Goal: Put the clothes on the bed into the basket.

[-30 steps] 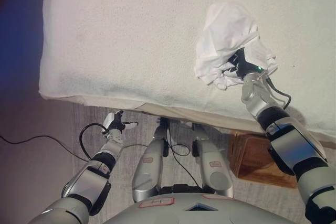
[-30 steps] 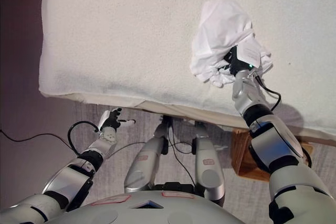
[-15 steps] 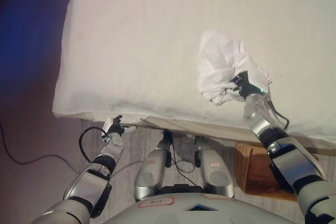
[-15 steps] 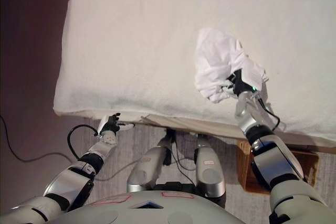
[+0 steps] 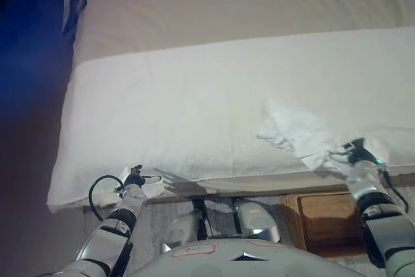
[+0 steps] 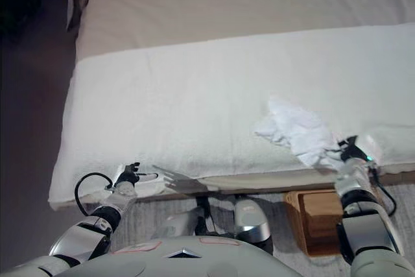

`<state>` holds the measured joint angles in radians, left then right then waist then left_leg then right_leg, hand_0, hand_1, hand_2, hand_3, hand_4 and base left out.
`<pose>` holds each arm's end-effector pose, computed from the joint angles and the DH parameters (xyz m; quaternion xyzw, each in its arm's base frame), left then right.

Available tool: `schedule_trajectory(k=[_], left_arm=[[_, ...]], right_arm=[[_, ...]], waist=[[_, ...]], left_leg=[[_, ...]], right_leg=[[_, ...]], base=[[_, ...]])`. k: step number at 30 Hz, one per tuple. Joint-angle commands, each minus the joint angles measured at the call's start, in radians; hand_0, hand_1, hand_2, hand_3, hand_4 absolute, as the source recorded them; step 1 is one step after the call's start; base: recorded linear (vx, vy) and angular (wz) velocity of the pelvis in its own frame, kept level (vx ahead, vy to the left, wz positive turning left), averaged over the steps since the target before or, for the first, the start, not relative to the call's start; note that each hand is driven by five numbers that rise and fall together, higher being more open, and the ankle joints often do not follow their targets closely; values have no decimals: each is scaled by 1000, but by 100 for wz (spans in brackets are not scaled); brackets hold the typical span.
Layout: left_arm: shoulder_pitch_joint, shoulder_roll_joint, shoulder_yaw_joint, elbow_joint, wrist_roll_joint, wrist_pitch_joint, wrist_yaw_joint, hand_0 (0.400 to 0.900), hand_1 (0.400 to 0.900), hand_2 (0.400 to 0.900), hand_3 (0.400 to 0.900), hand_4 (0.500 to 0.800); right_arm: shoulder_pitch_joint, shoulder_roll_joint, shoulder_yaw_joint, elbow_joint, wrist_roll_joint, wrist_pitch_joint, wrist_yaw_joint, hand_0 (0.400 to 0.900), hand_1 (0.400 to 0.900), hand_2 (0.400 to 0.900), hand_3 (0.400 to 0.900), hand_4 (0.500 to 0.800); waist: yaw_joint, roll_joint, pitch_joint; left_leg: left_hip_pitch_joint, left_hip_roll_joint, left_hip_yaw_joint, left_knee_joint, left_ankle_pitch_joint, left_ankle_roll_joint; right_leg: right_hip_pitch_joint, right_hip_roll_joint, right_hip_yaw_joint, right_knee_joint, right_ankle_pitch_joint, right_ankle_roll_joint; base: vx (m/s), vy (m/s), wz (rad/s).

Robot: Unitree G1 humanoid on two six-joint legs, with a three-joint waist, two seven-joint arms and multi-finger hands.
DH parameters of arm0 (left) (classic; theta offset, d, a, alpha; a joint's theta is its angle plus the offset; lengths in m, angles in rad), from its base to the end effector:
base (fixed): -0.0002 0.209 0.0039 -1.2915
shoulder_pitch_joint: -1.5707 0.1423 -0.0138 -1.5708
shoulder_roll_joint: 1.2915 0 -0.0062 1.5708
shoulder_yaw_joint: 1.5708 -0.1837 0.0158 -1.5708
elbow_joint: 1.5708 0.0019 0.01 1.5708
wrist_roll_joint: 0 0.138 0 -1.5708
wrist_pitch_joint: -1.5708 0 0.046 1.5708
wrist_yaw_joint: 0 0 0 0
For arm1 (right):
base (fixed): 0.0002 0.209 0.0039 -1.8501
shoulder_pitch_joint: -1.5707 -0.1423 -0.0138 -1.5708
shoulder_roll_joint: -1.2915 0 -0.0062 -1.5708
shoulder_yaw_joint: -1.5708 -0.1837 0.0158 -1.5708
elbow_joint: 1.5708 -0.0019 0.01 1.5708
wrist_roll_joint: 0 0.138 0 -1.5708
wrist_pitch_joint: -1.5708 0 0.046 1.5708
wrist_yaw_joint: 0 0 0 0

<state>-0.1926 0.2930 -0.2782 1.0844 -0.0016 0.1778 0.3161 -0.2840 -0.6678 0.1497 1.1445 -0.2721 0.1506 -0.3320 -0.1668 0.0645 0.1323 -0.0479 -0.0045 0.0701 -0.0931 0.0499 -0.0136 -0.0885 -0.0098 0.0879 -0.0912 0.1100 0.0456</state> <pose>0.1555 0.2218 -0.0869 0.2925 0.4744 0.1035 0.8239 0.1739 -0.3512 -0.0130 -0.4935 0.4037 -0.2287 0.7356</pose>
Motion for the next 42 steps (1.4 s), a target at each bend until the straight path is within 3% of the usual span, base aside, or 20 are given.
schedule_trajectory(k=[1, 11, 18, 19, 20, 30, 36, 42], left_arm=[[-28, 45, 1, 40, 52, -6, 23, 900, 900, 900, 900, 800], [-36, 67, -10, -8, 65, -2, 7, 900, 900, 900, 900, 800], [-44, 75, -25, -40, 75, 1, -3, 900, 900, 900, 900, 800], [-46, 76, -30, -44, 75, 0, -6, 900, 900, 900, 900, 800], [-50, 76, -33, -46, 71, 0, -8, 900, 900, 900, 900, 800], [-35, 34, -60, -55, 39, -8, -31, 900, 900, 900, 900, 800], [-25, 28, -50, -38, 36, -8, -32, 900, 900, 900, 900, 800], [-3, 39, -6, -64, 34, 1, -17, 900, 900, 900, 900, 800]], right_arm=[[29, -151, -52, 70, 26, 19, -35, 400, 400, 400, 400, 500], [133, -267, -234, 147, 81, 37, -37, 400, 400, 400, 400, 500], [158, -298, -274, 204, 91, 44, -24, 400, 400, 400, 400, 500], [150, -306, -274, 220, 90, 50, -24, 433, 433, 433, 433, 520], [141, -312, -269, 242, 94, 53, -7, 900, 900, 900, 900, 800], [92, -361, -258, 233, 117, 47, 12, 900, 900, 900, 900, 800], [85, -278, -214, 205, 144, 29, 10, 900, 900, 900, 900, 800], [133, -116, -143, -5, 159, -12, -2, 900, 900, 900, 900, 800]], waist=[[-10, 23, -96], [-48, 40, -119], [-51, 49, -116], [-50, 52, -114], [-49, 54, -113], [-53, 89, -88], [-40, 83, -95], [-31, 62, -94]], left_leg=[[114, 19, 66, 6, -99, -29], [150, 17, 82, 6, -111, -25], [162, 18, 86, 6, -114, -23], [162, 18, 88, 6, -114, -23], [163, 18, 89, 6, -115, -24], [164, 19, 90, 6, -106, -29], [170, 20, 78, 6, -108, -27], [178, 25, 76, 6, -107, -25]], right_leg=[[-23, 25, 38, 4, -27, 47], [8, 31, 49, 4, -32, 51], [20, 33, 51, 4, -37, 53], [19, 33, 51, 4, -37, 53], [20, 33, 51, 4, -38, 53], [24, 27, 49, 4, -40, 51], [40, 28, 34, 4, -48, 47], [50, 33, 26, 4, -50, 43]], base=[[-26, -14, -19], [-3, -11, -5], [-5, -8, -4], [-9, -13, -4], [-3, -15, -4], [-5, -10, 2], [-2, -25, 7], [-9, -10, 4]])
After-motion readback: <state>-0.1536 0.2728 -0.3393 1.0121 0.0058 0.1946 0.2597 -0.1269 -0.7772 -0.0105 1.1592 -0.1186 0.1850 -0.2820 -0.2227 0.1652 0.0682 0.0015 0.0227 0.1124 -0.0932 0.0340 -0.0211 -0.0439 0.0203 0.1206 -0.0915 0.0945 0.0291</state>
